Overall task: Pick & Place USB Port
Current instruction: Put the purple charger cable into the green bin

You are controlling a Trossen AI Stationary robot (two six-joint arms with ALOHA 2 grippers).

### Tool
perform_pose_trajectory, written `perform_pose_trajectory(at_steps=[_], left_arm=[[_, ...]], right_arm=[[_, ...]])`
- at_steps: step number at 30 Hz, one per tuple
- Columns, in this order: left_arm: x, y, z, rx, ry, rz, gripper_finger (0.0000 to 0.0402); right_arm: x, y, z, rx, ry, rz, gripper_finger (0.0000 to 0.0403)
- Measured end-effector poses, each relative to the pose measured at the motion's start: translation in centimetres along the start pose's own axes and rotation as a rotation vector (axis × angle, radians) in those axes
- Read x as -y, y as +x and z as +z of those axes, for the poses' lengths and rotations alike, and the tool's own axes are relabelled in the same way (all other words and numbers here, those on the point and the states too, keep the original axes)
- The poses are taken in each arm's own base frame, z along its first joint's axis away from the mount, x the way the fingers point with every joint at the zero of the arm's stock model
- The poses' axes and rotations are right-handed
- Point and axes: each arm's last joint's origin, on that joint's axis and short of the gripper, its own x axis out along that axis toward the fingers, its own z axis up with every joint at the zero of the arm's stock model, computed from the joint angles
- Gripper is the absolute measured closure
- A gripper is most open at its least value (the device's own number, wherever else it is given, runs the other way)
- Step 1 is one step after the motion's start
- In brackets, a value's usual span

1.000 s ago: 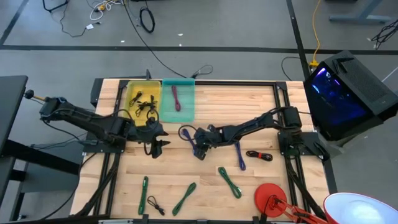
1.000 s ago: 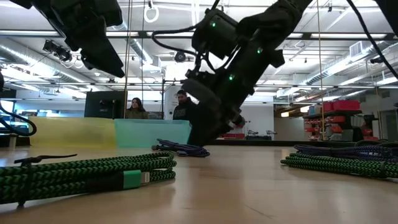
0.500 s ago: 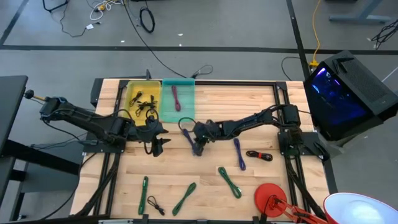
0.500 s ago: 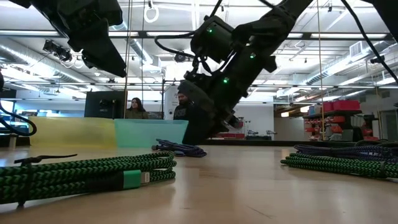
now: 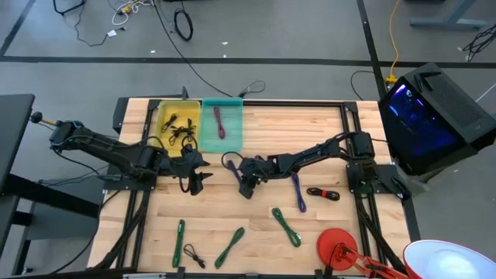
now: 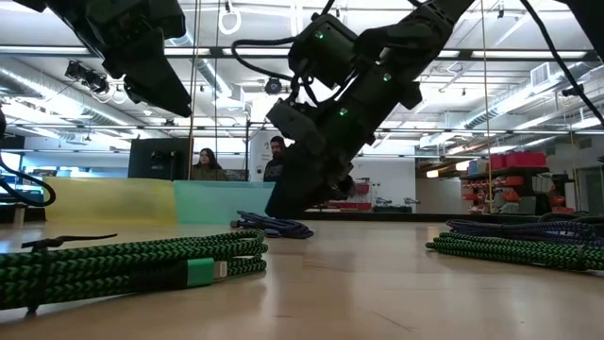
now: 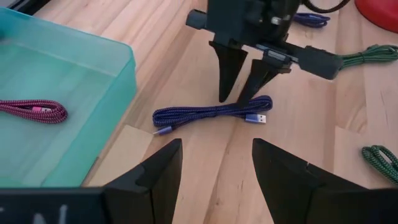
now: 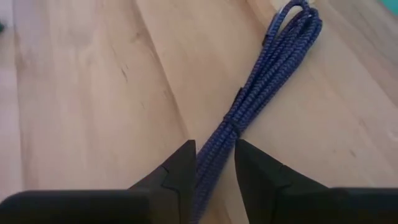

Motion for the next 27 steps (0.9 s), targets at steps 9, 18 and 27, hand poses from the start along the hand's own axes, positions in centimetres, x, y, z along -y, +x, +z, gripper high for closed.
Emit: perform_pose_trajectory(at_steps=[9, 18, 27], left_arm=[[0.0, 0.0, 0.0, 0.0, -0.002, 0.0, 0.0202], [0.0, 0.0, 0.0, 0.002, -0.003, 0.0, 0.0202], [0.1, 0.0, 0.3, 0.03, -0.014, -0.001, 0.0202]], right_arm=[[-1.2, 0.1, -0.8, -0.004, -0.026, 0.003, 0.0289], [-1.3, 0.4, -1.4, -0.03, -0.064, -0.039, 0.036], [-1.4, -0.1, -0.9, -0.012, -0.127, -0.018, 0.04]])
